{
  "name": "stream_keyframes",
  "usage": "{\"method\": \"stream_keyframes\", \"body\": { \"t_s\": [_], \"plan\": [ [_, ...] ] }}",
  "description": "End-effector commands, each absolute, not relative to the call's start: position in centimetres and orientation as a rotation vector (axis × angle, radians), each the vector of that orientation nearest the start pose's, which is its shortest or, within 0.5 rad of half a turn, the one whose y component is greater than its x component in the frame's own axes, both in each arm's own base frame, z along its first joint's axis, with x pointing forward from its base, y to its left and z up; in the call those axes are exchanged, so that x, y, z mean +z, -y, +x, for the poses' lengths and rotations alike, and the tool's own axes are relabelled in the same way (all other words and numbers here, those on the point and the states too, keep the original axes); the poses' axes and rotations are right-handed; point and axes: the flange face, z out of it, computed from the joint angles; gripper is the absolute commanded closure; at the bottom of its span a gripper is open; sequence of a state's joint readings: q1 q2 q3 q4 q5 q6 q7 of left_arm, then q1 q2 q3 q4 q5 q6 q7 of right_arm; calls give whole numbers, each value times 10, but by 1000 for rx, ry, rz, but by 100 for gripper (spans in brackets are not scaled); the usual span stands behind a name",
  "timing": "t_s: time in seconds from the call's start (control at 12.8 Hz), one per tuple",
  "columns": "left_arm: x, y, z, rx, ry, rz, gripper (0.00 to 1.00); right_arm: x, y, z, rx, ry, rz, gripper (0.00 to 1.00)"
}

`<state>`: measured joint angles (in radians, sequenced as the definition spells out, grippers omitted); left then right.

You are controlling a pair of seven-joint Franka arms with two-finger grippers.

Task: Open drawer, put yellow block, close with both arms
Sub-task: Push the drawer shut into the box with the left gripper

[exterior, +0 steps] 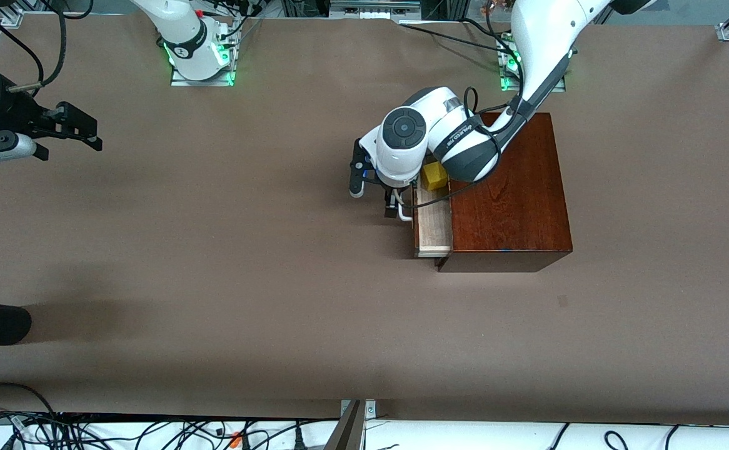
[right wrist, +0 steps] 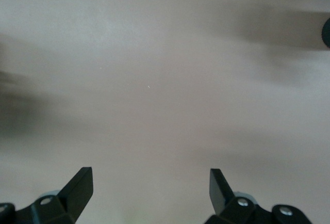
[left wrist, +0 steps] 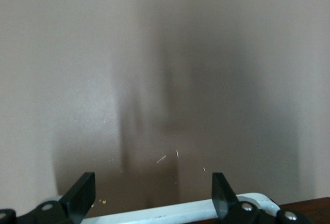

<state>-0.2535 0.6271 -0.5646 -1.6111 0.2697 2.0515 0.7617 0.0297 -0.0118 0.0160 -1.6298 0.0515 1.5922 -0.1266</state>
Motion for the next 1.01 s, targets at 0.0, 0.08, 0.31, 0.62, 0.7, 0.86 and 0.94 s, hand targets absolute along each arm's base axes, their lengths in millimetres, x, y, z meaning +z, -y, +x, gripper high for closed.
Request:
{"method": "stream_keyframes", "body": {
  "t_s": [0.0,0.08,0.31,0.62,0.7,0.86,0.94],
  "plan": [
    [297,430,516,269,-2342,-2137,0,609,-33,545,101,198,-3093,0],
    [297,424,518,304,-2328,-2128,0,610,-35,543,107,179,-3095,0],
    [303,414,528,340,-2285,-2082,0,611,-35,544,102,179,-3097,0],
    [302,412,529,343,-2280,-2085,0,611,-31,549,67,166,-3100,0],
    [302,409,530,353,-2275,-2088,0,611,-32,549,62,168,-3100,0],
    [299,406,532,364,-2266,-2091,0,611,-34,550,57,173,-3100,0],
    [298,404,533,367,-2262,-2094,0,612,-34,550,52,173,-3100,0]
  ]
}}
